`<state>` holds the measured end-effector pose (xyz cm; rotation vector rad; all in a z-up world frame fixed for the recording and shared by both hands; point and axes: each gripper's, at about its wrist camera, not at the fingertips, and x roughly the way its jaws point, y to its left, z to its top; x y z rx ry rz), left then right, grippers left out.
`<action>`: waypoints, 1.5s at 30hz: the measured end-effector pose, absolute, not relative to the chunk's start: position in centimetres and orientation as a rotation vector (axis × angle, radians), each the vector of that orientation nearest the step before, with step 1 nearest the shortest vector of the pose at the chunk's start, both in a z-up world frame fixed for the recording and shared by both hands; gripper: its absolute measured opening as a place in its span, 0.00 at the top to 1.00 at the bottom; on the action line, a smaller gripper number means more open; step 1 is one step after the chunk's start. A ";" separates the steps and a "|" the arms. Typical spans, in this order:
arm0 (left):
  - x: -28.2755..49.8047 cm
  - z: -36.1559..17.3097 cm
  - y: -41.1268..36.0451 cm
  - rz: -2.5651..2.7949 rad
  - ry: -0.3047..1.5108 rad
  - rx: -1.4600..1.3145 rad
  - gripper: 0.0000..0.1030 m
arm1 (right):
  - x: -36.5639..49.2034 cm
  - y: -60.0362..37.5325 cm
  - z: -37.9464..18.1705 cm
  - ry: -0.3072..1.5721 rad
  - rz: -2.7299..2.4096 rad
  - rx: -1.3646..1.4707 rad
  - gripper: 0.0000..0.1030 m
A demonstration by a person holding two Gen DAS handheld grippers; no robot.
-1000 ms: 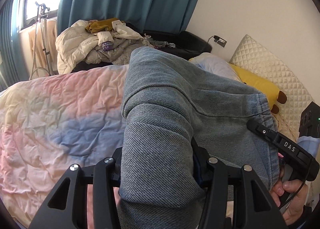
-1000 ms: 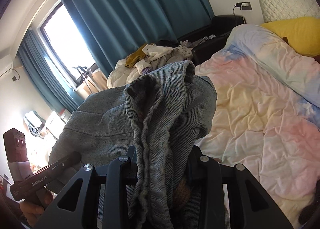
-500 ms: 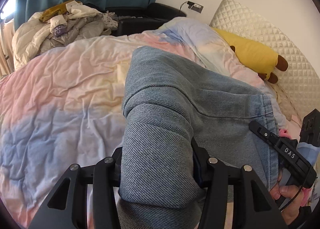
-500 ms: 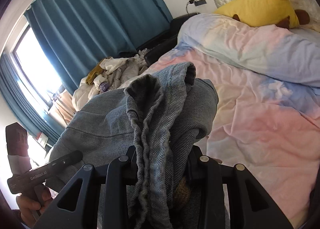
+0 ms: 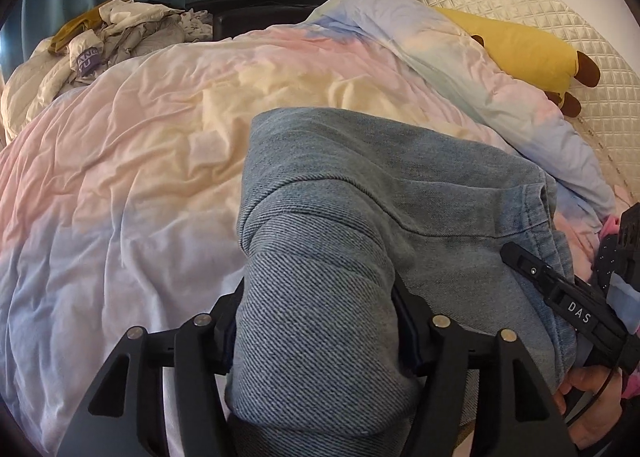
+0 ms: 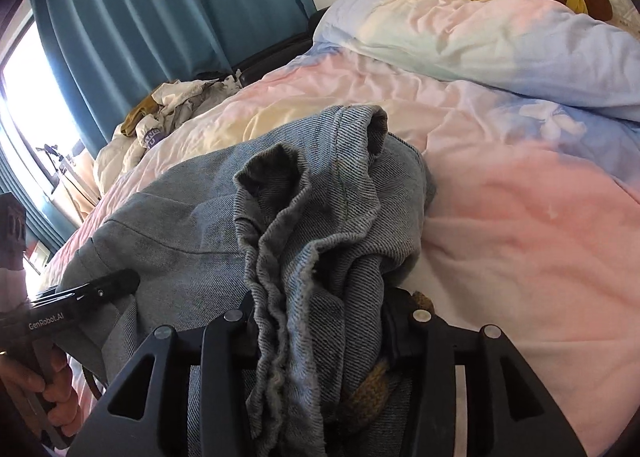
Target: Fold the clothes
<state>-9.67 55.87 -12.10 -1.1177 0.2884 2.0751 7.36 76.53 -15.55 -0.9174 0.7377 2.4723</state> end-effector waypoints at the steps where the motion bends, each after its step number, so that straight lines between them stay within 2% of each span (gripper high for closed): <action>1: -9.6 -12.0 55.8 2.080 0.290 -1.114 0.38 | 7.3 76.6 -15.5 0.738 2.470 -0.922 0.59; 6: -9.2 -11.3 55.4 2.086 0.311 -1.131 0.37 | 7.7 77.0 -14.8 0.793 2.445 -0.944 0.55; 11: -8.1 -10.0 54.0 2.097 0.341 -1.141 0.34 | 8.6 77.1 -13.8 0.912 2.416 -0.999 0.32; 13: -7.7 -9.3 53.3 2.116 0.346 -1.149 0.32 | 9.0 76.6 -12.7 0.872 2.407 -1.003 0.25; 20: -4.6 -5.1 50.6 2.153 0.401 -1.059 0.31 | 11.4 74.2 -7.9 0.752 2.393 -0.963 0.24; 24: -2.4 -2.1 49.0 2.173 0.429 -0.972 0.31 | 12.7 72.7 -5.2 0.752 2.426 -0.907 0.24; 33: 0.4 3.4 44.1 2.261 0.389 -0.888 0.31 | 13.7 67.0 0.9 0.662 2.527 -0.866 0.24; 45: 2.6 7.3 34.1 2.425 0.372 -0.833 0.31 | 12.5 56.5 6.1 0.523 2.699 -0.855 0.24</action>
